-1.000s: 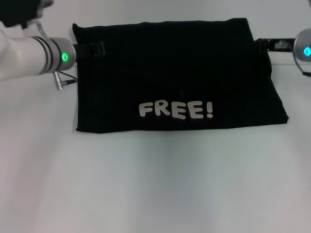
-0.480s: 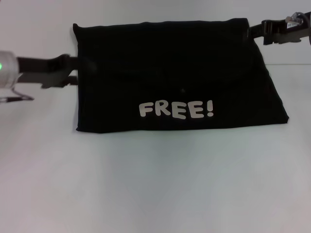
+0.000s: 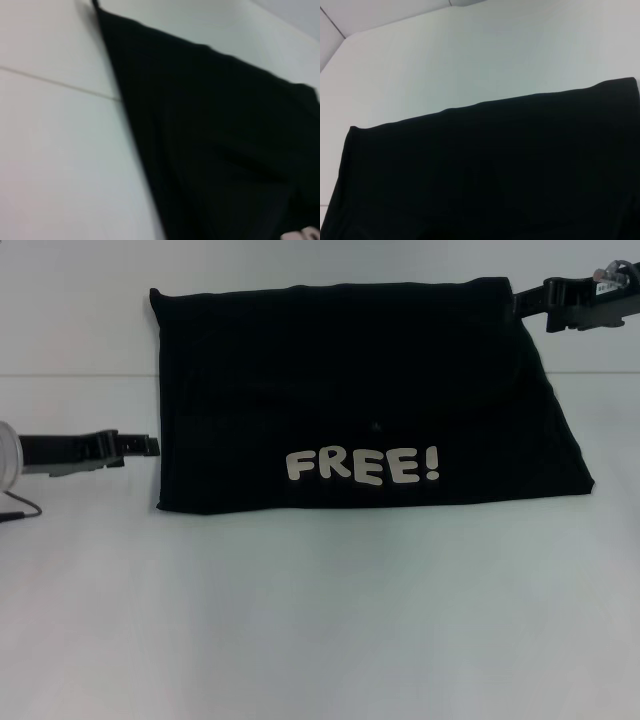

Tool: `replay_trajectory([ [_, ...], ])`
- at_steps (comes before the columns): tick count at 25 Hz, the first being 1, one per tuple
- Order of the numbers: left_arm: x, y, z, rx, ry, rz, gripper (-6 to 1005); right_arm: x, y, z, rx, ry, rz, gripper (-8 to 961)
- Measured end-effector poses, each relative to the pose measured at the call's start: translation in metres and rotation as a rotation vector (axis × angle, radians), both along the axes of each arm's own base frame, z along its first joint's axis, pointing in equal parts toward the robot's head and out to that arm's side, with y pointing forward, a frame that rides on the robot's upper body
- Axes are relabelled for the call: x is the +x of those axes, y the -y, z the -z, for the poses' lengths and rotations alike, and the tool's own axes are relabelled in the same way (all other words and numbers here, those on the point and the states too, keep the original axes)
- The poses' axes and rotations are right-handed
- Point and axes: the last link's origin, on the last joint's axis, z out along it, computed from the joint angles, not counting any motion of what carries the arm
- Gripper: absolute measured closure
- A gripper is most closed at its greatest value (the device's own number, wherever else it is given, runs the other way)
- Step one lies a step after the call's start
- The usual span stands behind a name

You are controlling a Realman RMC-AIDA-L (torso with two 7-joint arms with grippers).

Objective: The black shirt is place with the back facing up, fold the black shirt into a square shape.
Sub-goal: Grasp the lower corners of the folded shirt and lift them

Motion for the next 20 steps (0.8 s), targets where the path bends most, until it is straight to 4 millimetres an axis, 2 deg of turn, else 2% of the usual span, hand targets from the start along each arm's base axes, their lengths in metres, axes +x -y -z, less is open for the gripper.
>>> replay_trajectory([
  [6,-0.002,0.006,0.017,-0.035,-0.020,0.008,357,0.005,0.001,0.000,0.000,0.000,0.010,261],
  [15,0.002,0.005,0.026,-0.050,-0.023,0.017,502,0.006,0.002,-0.001,0.001,0.001,0.013,261],
  [20,0.002,0.002,0.037,-0.048,-0.061,0.018,539,0.008,0.002,-0.002,0.006,0.003,0.013,260],
])
